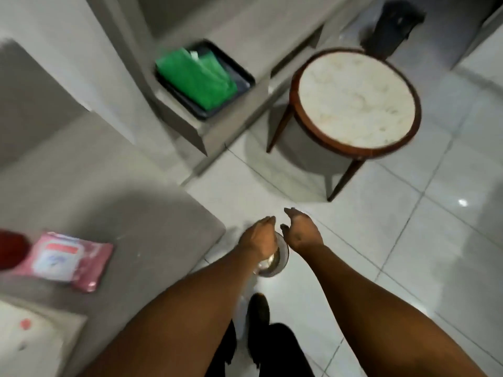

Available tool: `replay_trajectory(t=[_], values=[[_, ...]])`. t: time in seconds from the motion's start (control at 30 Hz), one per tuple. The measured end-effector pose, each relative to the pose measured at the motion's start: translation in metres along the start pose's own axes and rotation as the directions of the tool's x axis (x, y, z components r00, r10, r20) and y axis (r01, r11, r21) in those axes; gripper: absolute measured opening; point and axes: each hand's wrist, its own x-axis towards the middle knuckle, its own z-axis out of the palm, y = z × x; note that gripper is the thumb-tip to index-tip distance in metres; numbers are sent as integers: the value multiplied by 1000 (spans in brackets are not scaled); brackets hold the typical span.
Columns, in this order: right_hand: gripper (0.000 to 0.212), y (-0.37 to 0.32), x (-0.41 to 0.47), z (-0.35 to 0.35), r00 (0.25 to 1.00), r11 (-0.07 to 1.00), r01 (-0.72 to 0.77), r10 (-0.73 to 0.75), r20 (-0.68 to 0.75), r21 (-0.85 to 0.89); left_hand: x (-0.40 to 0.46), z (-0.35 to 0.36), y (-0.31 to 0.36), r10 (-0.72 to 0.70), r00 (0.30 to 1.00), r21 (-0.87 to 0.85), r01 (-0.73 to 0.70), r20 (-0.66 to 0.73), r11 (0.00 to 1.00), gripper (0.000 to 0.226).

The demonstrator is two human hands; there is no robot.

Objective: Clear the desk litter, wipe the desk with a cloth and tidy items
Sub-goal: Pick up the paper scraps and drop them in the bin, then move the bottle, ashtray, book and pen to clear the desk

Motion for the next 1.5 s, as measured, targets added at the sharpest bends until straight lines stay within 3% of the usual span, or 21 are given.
replay_trajectory(t=[0.13, 0.27, 0.5, 0.6, 0.73, 0.83, 0.9, 0.93, 1.03, 1.13, 1.4, 1.5], values=[[57, -74, -36, -78, 959, 946, 253, -272, -73, -200, -62, -93, 24, 56, 985, 63, -46, -161, 997, 60], [62, -161, -52, -110, 861, 834, 473, -507, -53, -285, -114, -171, 1, 17, 933, 155, 41, -360, 987, 66], [64, -312, -98, -58, 642, 606, 746, -764, 57, -277, -236, -220, -96, -257, 820, 29, 315, -512, 949, 74], [64, -360, -125, -15, 594, 566, 798, -796, 113, -209, -279, -221, -138, -380, 746, -90, 399, -547, 913, 74], [63, -412, -149, 39, 636, 646, 763, -747, 192, -17, -319, -226, -197, -619, 589, -411, 462, -520, 786, 38], [67, -436, -155, 73, 683, 727, 673, -681, 265, 135, -340, -233, -238, -767, 451, -578, 504, -457, 641, 30], [70, -445, -154, 88, 688, 747, 622, -664, 292, 235, -341, -239, -263, -788, 405, -640, 462, -463, 614, 32], [69, -451, -153, 93, 682, 743, 600, -669, 295, 298, -339, -244, -273, -789, 404, -687, 399, -463, 608, 39], [55, -466, -148, 100, 644, 696, 517, -700, 309, 499, -326, -257, -291, -730, 491, -786, 137, -475, 603, 67], [42, -474, -146, 105, 665, 678, 344, -664, 340, 650, -313, -264, -306, -709, 521, -834, -10, -476, 552, 80], [29, -518, -152, 87, 666, 656, 312, -667, 334, 687, -313, -290, -329, -667, 500, -815, -153, -552, 559, 86], [29, -551, -160, 92, 632, 640, 323, -694, 345, 697, -333, -308, -345, -682, 446, -802, -165, -579, 573, 83]])
